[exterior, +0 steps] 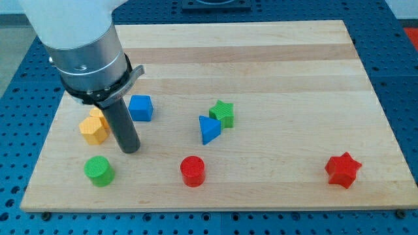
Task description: Move the green circle diagonal to the red circle
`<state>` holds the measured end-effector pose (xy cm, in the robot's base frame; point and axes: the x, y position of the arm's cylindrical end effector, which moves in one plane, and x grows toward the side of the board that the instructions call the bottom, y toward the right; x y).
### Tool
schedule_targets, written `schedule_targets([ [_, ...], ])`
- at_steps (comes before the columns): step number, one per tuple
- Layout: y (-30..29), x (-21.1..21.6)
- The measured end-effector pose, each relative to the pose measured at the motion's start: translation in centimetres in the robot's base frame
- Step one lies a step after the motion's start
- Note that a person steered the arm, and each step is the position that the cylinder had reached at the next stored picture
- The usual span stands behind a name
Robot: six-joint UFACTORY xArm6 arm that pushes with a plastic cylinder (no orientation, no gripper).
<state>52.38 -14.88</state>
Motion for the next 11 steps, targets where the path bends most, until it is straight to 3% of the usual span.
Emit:
schedule_targets([
  [3, 0.0, -2.1],
  [4, -2.1, 1.1],
  [7, -10.0, 1.7],
  [9, -10.6, 6.9],
  [11, -7.7, 8.4],
])
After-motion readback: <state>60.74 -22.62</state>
